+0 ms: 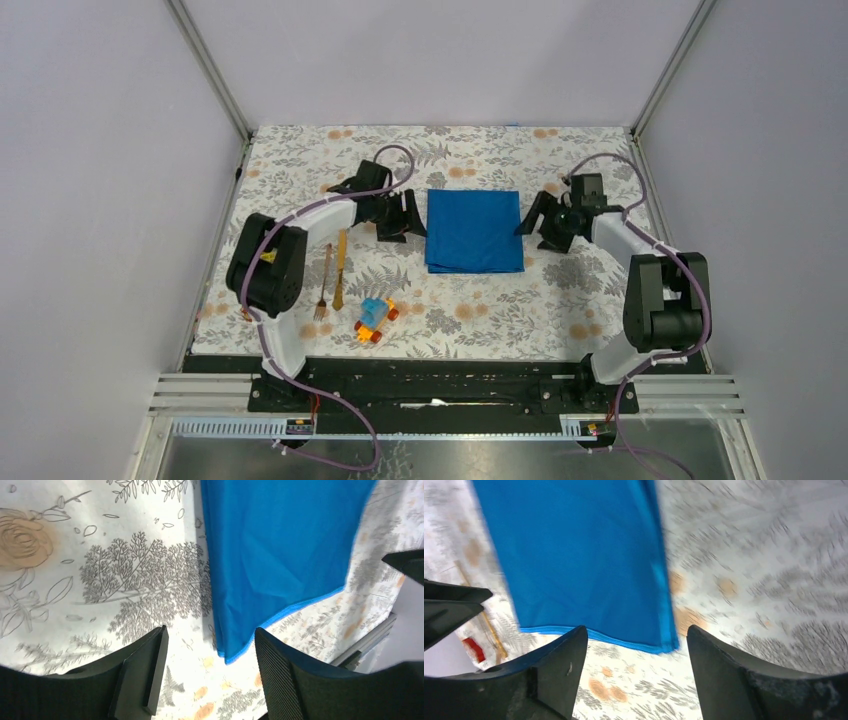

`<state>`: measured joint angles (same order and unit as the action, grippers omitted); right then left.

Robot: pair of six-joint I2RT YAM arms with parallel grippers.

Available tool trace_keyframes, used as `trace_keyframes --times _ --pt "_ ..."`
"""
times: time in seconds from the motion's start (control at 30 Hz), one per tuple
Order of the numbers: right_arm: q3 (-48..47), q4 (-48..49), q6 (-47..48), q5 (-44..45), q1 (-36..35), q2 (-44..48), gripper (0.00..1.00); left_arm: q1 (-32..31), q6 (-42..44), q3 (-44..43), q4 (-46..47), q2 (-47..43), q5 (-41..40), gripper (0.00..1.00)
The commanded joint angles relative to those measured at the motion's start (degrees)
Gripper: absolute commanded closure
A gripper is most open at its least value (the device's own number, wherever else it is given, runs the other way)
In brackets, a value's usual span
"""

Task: Fold the napkin into a case and place the utensils inside
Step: Smooth out the square-folded napkin at the center of the board.

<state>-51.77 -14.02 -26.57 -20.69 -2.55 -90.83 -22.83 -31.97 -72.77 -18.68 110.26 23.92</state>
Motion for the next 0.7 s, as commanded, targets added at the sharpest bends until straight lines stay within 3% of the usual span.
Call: trace_keyframes --times 0.0,0.1,0.17,0.23,0.43,0.67 --pt "-10.2 1.8 2.8 -9.8 -3.7 -4.0 0.17 2.2 0.8 0.6 1.2 -7.2 4.9 0.34" --pt "-15.0 18.4 -6.3 -20.5 -8.7 -11.0 0.10 2.3 -8.6 2.6 15.0 -4.1 18.7 0.63" --pt "-18.6 29.2 -16.3 -25.5 -10.9 -17.6 0.08 2.2 -14.9 4.7 22.7 -1.6 23.3 0.73" --pt "-23.6 36.8 -22.2 -27.4 -13.2 -23.2 0.02 2.3 -17.1 7.6 27.2 -0.9 22.7 0.78" --pt "-33.3 44.6 -29.7 -28.1 -17.7 -36.2 0.00 1.7 -16.5 13.2 30.2 0.8 20.8 0.84" --pt "-37.9 46.7 -29.8 -27.9 -18.9 -45.2 0.01 1.3 -14.3 16.0 28.8 5.0 18.2 0.87"
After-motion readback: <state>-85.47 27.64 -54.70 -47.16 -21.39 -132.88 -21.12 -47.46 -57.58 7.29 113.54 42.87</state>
